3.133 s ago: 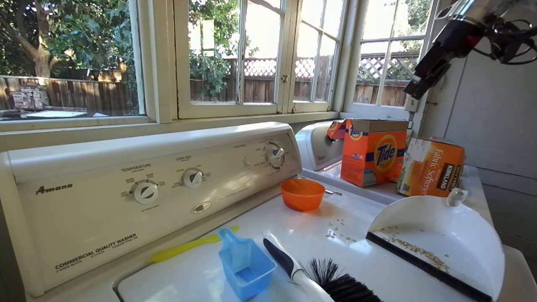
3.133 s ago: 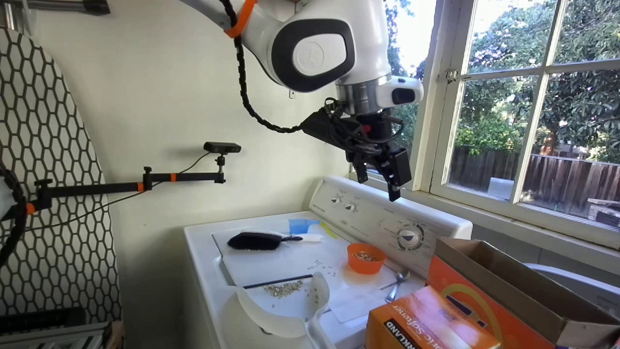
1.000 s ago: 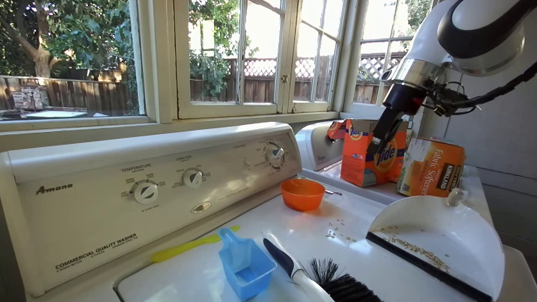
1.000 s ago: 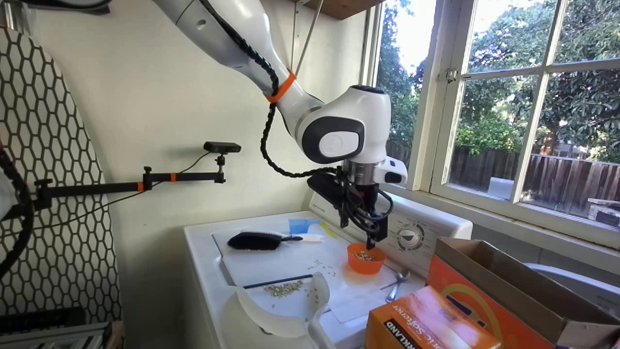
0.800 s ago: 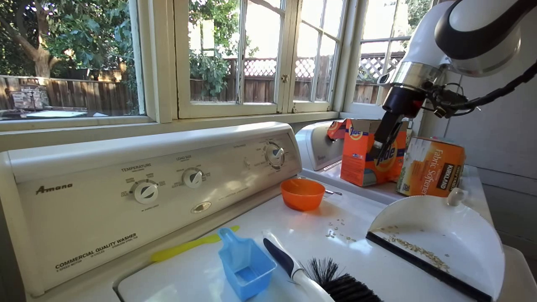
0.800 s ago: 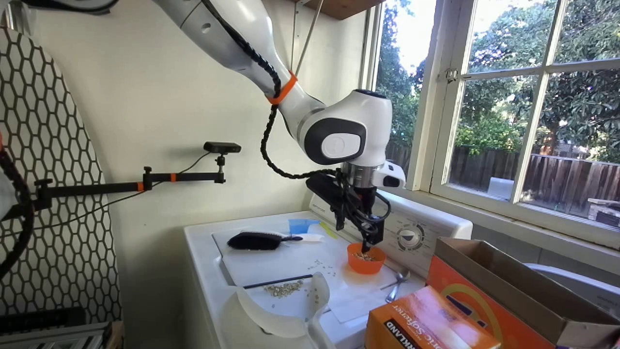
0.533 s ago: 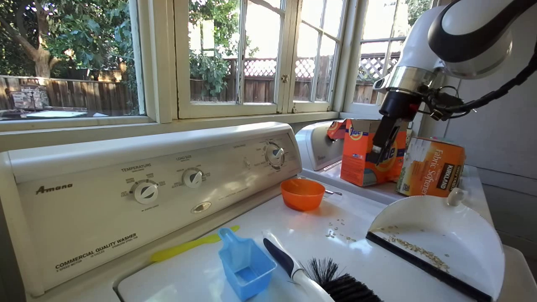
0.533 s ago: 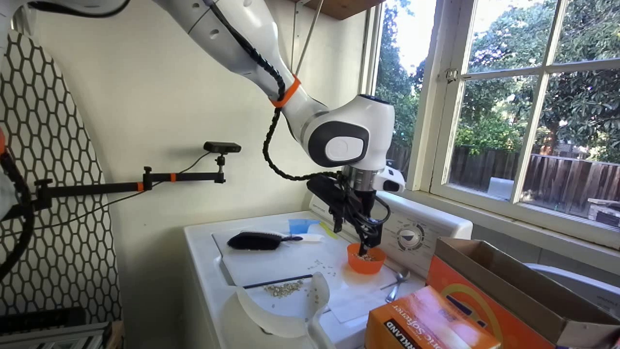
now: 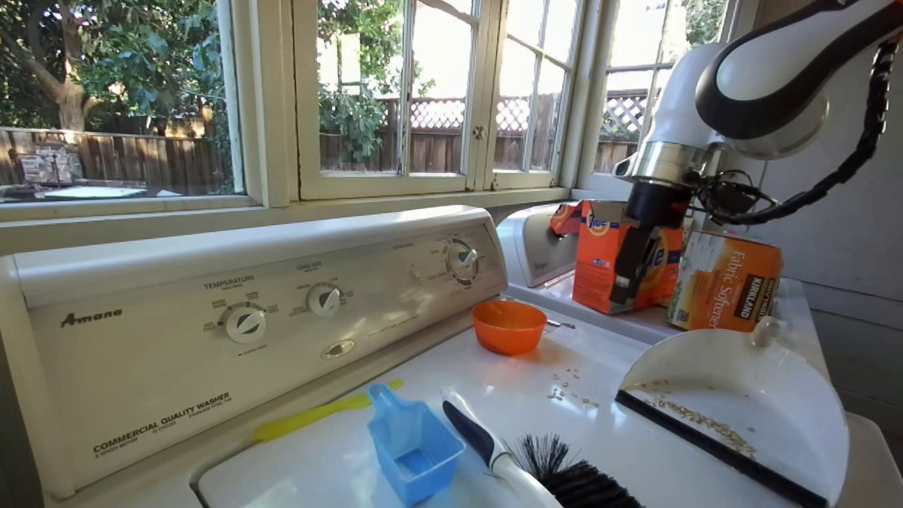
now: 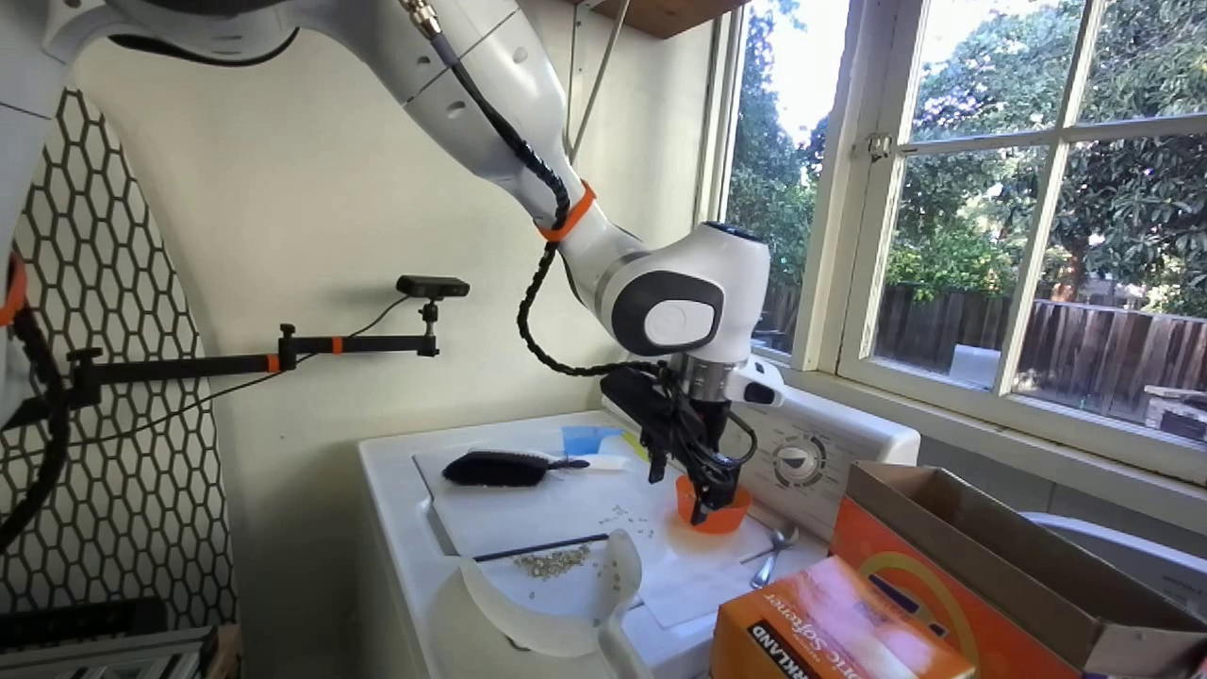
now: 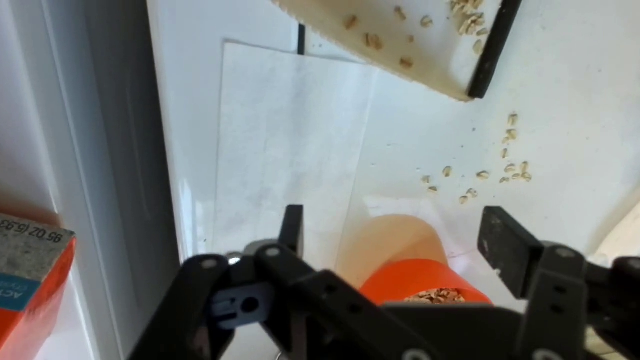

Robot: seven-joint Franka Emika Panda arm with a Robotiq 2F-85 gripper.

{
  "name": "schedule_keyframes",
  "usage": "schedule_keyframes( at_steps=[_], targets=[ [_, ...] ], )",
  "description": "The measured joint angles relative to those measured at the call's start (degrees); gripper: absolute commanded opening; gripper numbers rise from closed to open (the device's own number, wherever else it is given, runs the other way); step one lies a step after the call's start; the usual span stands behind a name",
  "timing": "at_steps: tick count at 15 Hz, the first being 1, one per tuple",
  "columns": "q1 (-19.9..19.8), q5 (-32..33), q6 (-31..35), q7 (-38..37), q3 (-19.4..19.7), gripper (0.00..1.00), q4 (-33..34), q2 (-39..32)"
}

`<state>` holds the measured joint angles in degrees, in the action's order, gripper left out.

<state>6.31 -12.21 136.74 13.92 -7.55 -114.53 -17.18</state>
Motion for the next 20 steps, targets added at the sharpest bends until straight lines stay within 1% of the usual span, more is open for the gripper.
schedule_keyframes(
  at_steps=[2,4,7,9,20],
  targets=[
    [0.01,0.52,0.07,-0.14,-0.18,0.40,0.67,-1.04],
    [0.02,0.85,0.17,-0.14,-0.39,0.27,1.29,-1.96],
    [0.21,2.34,2.21,-0.15,-0.50,0.02,1.88,-3.27],
    [0.38,3.47,4.29,-0.18,-0.52,0.00,1.94,-4.16],
    [0.48,10.99,16.29,-0.75,0.26,0.00,1.80,-9.28]
  ],
)
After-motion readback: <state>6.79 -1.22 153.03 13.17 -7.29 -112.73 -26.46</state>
